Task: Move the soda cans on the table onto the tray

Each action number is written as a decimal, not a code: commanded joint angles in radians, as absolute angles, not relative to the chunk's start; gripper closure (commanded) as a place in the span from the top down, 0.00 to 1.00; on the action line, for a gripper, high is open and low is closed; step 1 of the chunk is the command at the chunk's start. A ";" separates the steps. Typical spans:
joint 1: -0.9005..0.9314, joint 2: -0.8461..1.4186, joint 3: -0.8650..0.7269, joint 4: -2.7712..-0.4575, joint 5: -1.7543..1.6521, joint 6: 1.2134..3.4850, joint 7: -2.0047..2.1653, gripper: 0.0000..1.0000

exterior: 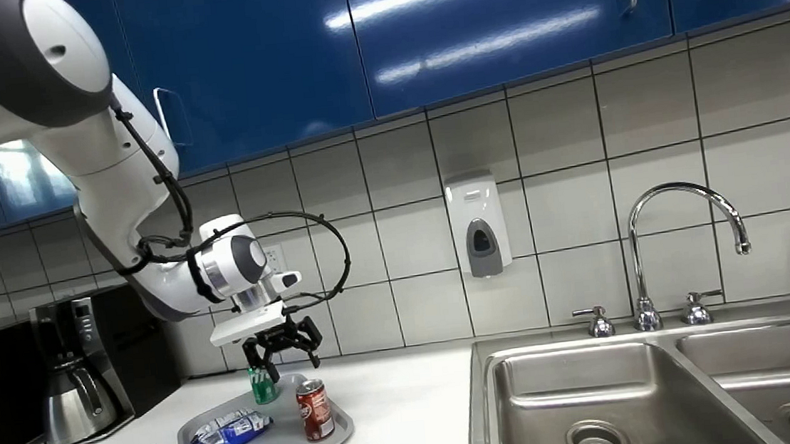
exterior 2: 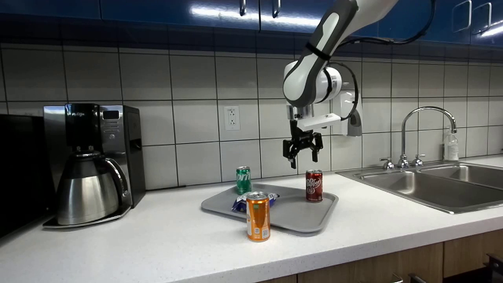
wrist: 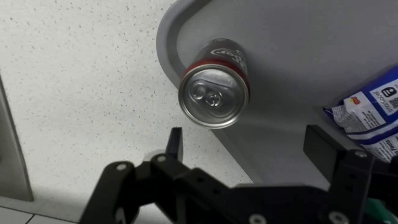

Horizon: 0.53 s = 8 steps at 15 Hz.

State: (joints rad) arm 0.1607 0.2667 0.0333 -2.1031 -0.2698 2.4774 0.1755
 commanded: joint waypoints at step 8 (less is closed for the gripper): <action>0.196 -0.029 0.131 -2.374 -0.260 2.486 0.226 1.00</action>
